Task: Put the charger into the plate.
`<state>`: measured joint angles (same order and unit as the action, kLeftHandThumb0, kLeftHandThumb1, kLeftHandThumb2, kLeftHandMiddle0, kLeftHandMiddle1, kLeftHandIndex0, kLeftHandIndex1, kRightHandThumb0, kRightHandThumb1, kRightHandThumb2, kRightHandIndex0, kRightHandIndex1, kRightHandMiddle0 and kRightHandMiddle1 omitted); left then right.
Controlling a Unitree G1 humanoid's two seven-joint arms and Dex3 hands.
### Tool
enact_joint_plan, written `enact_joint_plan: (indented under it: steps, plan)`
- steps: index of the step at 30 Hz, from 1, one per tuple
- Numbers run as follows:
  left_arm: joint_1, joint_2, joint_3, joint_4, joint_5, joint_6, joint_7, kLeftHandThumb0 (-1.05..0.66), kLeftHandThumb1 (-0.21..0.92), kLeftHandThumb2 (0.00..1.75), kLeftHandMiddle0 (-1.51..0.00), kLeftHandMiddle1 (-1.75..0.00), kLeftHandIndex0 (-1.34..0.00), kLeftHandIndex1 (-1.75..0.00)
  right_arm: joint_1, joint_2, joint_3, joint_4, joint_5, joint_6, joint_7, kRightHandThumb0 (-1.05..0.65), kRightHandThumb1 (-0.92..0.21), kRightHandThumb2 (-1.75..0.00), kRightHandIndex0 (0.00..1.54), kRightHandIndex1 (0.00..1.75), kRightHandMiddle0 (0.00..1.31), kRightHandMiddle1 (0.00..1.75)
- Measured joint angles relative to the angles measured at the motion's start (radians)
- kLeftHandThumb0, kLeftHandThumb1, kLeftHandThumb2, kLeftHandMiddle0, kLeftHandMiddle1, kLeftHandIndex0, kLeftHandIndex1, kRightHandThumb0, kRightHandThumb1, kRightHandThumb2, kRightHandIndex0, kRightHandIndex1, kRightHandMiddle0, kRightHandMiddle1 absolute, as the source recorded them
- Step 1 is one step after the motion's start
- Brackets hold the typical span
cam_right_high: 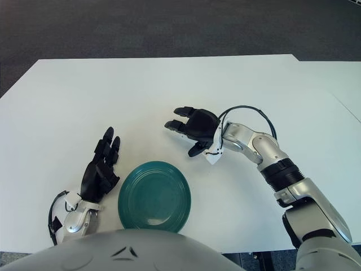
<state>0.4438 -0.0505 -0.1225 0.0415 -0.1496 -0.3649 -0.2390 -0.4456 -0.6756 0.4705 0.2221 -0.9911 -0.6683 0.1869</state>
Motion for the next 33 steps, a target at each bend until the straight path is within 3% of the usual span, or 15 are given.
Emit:
enact_joint_plan:
  steps: [8,33]
  plan:
    - [0.002,0.001,-0.001,0.000,0.000,-0.004,-0.002,-1.05,0.92,1.31,0.00,0.00,0.00,0.00,-0.082,0.008,0.025,0.143,-0.013,0.000,-0.021,-0.91,-0.92,-0.74,0.15,0.01,0.00,0.32]
    - [0.002,0.000,0.003,0.004,0.000,-0.018,-0.005,-1.05,0.92,1.32,0.00,0.00,0.00,0.00,-0.166,0.048,0.108,0.377,-0.021,-0.042,-0.166,-0.94,-0.92,-0.74,0.17,0.01,0.00,0.34]
